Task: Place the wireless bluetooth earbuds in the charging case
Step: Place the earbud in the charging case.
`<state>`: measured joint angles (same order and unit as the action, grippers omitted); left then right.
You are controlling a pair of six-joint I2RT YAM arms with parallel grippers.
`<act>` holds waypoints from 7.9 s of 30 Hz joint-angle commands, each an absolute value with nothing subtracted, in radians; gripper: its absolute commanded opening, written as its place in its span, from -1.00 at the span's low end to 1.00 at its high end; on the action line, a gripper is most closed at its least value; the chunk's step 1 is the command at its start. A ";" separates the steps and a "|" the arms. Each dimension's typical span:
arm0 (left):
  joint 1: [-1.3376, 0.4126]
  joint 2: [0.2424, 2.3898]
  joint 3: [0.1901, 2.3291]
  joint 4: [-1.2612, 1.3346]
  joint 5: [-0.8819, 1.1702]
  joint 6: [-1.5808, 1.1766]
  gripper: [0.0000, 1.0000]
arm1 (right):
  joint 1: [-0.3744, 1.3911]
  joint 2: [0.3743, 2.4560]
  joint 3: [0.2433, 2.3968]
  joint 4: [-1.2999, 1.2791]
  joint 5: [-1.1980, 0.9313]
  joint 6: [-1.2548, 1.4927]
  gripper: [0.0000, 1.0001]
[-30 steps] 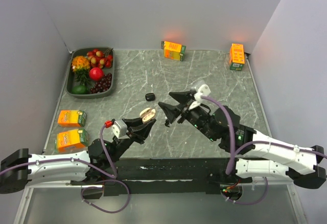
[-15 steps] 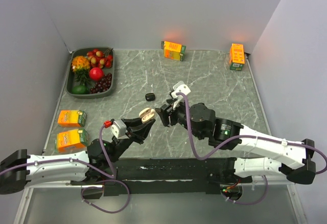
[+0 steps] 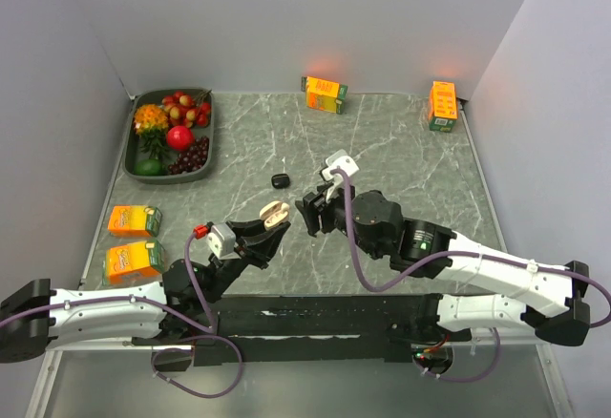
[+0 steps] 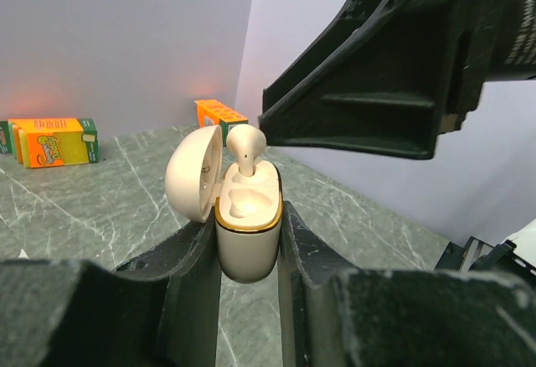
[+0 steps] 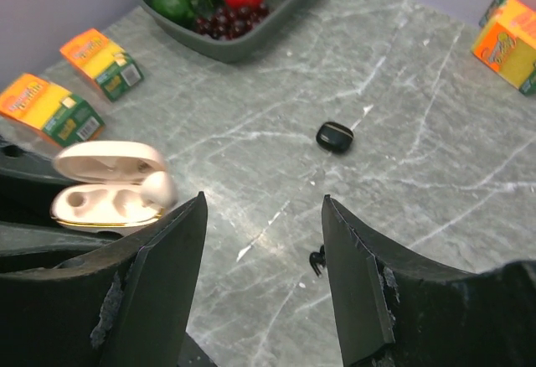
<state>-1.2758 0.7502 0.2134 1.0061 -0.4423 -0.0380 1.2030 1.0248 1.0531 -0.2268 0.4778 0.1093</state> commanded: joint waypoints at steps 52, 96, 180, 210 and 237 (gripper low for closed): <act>-1.273 0.739 0.218 1.055 -0.433 -0.058 -0.98 | 1.104 1.042 1.144 -0.259 0.175 0.222 0.33; -1.273 0.718 0.216 1.035 -0.430 -0.058 -0.98 | 1.092 1.106 1.200 -0.301 0.261 0.212 0.34; -1.264 0.750 0.221 1.017 -0.367 0.067 -0.98 | 0.974 1.103 1.204 -0.301 -0.356 0.414 0.91; -1.262 0.762 0.229 1.038 -0.380 0.071 -0.98 | 1.051 1.094 1.235 -0.353 -0.290 0.434 0.93; -1.262 0.741 0.219 1.068 -0.339 0.061 -0.98 | 1.071 1.071 1.318 -0.468 -0.114 0.414 0.98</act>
